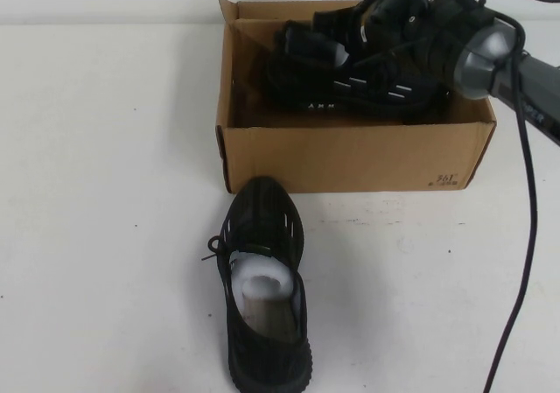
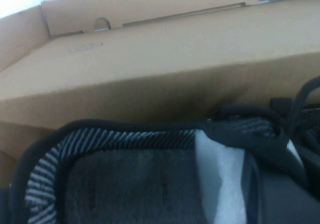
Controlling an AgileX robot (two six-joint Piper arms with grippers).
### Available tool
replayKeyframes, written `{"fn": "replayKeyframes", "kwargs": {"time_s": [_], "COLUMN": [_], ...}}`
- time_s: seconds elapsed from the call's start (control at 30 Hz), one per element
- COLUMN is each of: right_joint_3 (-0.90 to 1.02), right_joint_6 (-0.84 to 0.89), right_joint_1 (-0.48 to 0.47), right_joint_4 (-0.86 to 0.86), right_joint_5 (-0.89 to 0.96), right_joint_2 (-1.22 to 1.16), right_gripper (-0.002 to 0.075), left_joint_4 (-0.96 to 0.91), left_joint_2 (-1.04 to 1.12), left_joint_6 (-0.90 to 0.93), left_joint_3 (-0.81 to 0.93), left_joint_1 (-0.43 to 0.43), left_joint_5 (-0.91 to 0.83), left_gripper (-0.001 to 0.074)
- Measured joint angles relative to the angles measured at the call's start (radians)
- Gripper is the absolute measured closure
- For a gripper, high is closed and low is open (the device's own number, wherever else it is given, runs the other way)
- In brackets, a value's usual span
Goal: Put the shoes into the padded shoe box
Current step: Place the shoe in the shoe box
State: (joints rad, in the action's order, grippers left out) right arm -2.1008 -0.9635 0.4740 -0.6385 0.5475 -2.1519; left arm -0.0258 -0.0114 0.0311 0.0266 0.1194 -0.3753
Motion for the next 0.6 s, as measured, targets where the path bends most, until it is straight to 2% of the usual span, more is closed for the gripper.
{"fn": "replayKeyframes", "kwargs": {"time_s": [0.6], "right_joint_3": [-0.016], "right_joint_6": [0.09], "right_joint_1": [-0.01], "right_joint_4": [-0.005], "right_joint_5": [-0.019], "right_joint_2": [-0.033], "right_gripper": [0.0734], "left_joint_4": [0.0], "left_joint_2": [0.0], "left_joint_6": [0.0], "left_joint_3": [0.0], "left_joint_1": [0.0], "left_joint_5": [0.0], "left_gripper": [0.0739]}}
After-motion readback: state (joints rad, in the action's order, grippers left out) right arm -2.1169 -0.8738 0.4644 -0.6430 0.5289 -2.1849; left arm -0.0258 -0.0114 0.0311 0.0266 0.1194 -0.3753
